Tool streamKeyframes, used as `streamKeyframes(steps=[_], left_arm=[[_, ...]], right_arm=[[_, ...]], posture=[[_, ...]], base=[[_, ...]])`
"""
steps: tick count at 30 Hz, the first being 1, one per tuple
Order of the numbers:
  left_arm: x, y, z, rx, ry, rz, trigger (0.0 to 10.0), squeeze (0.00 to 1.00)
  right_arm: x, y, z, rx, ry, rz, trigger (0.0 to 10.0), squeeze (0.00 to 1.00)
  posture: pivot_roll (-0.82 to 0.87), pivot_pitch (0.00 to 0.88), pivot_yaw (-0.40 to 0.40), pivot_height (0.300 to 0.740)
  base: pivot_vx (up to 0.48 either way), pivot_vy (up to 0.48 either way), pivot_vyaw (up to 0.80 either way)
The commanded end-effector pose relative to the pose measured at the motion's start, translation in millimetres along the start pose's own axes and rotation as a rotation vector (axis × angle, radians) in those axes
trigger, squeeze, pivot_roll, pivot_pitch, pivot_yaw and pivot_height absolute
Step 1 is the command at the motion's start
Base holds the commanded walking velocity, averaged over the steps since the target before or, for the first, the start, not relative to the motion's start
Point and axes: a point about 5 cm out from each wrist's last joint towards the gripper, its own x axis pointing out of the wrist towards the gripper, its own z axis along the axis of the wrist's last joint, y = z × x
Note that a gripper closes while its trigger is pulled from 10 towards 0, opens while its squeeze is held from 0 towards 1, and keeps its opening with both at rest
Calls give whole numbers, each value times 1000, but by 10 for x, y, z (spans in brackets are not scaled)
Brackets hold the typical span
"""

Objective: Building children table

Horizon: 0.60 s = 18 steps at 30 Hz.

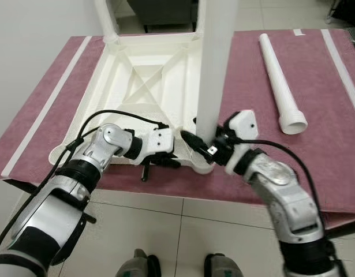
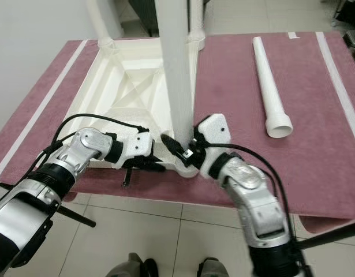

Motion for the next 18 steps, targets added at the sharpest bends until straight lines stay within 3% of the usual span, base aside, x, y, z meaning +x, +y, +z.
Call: streamKeyframes(steps=[1,6,11,12,14,15,18], left_arm=[[149,-21,274,56,-197,-77,0,0],[184,-13,309,60,-203,-83,0,0],[194,-14,318,60,-203,-93,0,0],[192,-13,315,57,-201,-95,0,0],[192,-13,315,57,-201,-95,0,0],[186,-14,306,55,-199,-97,0,0],[176,-16,293,53,-195,-99,0,0]], right_arm=[[-102,-355,-501,84,305,-484,0,0],[-90,-288,-435,84,269,-550,0,0],[-74,-207,-408,71,237,-528,0,0],[-64,-177,-395,71,232,-516,2275,0],[-64,-177,-395,71,232,-516,2275,0],[-36,-147,-349,59,198,-471,10000,1000],[14,-98,-255,64,138,-374,10000,1000]], posture=[[-149,148,152,740],[-156,149,156,740],[-154,150,156,740],[-153,150,156,740],[-153,150,156,740],[-153,150,156,740],[-153,150,155,740]], base=[[0,0,0],[0,0,0],[0,0,0],[0,0,0],[0,0,0],[0,0,0],[0,0,0]])
